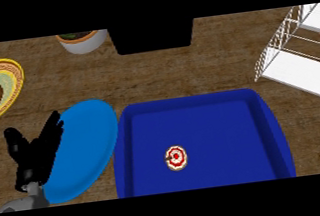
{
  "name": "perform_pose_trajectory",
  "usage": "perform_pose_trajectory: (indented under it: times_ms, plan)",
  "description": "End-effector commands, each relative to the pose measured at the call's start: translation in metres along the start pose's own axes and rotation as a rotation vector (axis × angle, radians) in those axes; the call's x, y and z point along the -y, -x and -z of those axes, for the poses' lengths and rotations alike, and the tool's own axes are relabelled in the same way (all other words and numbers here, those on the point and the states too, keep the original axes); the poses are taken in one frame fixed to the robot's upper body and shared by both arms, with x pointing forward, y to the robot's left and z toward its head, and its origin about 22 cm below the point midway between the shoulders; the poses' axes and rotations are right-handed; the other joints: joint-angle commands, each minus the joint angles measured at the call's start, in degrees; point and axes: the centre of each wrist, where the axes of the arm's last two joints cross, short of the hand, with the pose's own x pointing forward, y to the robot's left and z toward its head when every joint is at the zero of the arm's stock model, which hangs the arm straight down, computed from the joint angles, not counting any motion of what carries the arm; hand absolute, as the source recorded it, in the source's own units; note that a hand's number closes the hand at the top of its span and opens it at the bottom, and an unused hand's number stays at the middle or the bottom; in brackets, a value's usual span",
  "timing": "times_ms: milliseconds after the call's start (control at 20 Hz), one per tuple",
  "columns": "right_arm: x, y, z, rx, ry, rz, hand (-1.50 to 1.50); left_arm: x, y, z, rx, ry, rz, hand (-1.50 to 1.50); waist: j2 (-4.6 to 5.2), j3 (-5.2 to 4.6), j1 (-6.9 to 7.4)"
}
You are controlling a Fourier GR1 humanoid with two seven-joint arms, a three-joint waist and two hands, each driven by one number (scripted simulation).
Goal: Pick the bell pepper from the tray and place it in the tiered shelf
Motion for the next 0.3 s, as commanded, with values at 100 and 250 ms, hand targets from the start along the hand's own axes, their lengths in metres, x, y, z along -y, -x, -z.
perform_pose_trajectory:
  times_ms: [100, 250]
  plan:
    - [0.072, 0.011, 0.012, -0.009, -0.031, 0.046, -1.5, 0.01, 0.013, -0.002, -0.06, -0.01, -0.021, 0.0, 0.07, -0.13, -0.64]
    - [0.098, -0.003, 0.02, 0.013, -0.061, 0.04, -1.5, 0.001, 0.008, 0.009, -0.054, -0.008, -0.011, 0.0, 0.27, -0.17, -0.32]
